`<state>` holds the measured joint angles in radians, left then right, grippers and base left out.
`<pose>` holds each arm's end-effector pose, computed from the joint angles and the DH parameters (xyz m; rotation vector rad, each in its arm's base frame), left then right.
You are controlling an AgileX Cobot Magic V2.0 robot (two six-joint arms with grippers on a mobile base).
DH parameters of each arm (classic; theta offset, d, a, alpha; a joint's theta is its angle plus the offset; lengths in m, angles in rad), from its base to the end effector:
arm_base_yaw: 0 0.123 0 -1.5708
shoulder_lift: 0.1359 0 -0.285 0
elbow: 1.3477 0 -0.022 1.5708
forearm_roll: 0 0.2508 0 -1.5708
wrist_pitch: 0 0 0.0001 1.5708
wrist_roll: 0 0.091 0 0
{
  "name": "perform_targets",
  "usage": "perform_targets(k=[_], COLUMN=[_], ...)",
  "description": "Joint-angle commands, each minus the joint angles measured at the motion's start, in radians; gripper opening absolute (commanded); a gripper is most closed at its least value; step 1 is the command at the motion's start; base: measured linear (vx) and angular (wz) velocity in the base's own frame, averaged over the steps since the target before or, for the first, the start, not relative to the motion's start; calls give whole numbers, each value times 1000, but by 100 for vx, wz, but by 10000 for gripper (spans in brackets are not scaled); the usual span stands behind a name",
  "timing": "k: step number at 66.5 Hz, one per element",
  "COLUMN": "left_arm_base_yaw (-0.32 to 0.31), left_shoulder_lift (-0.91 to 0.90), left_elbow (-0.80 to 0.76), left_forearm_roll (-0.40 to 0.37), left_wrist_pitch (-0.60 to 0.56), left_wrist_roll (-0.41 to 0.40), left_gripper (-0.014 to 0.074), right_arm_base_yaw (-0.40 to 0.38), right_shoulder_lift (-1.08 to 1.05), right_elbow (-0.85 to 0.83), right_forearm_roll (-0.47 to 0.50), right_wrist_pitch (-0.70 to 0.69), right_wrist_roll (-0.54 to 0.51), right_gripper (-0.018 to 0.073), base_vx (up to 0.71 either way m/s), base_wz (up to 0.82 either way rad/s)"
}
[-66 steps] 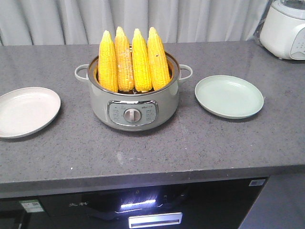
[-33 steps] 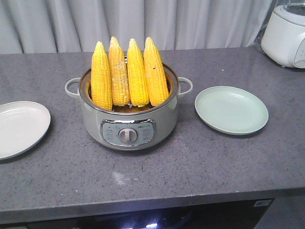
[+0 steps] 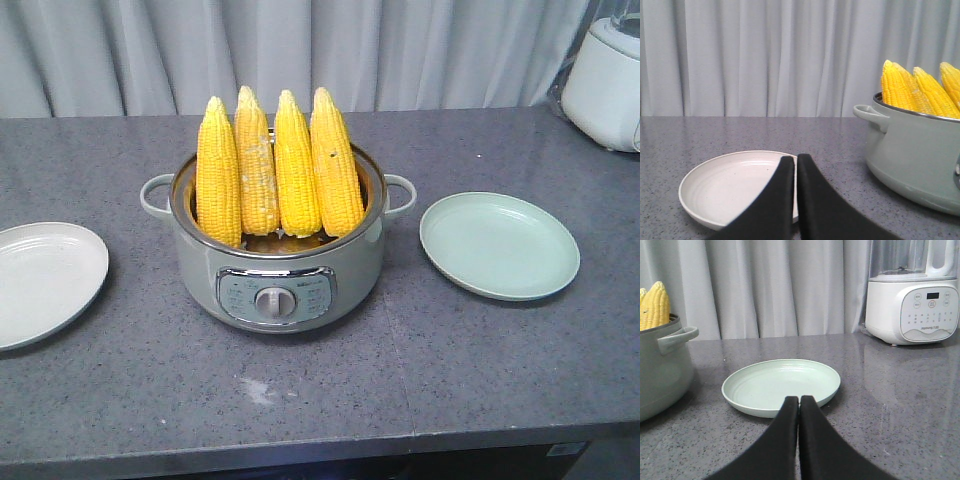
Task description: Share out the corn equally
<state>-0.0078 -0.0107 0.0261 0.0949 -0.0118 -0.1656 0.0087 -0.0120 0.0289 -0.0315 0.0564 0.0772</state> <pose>0.0565 -0.0005 0.2060 -0.0459 1.4869 -0.0643 0.0568 0.0003 0.1989 0.0302 1.5567 0.0416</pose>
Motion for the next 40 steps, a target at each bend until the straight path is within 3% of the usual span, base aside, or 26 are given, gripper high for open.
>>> perform_targets(k=[1,40], left_arm_base_yaw=[0,0], left_shoulder_lift=[-17,-17], left_elbow=[13,13], left_forearm_roll=[-3,-3], left_wrist_pitch=[-80,-80], left_wrist_roll=[-1,-1], left_gripper=[-6,-6], right_arm_base_yaw=[-4,-4], right_shoulder_lift=[-3,-3], right_elbow=[8,8], right_forearm_roll=[-5,-5], right_wrist_pitch=[-80,-80], right_wrist_roll=[0,0], right_gripper=[-11,-11], base_vx=[2,1], base_wz=[3,5])
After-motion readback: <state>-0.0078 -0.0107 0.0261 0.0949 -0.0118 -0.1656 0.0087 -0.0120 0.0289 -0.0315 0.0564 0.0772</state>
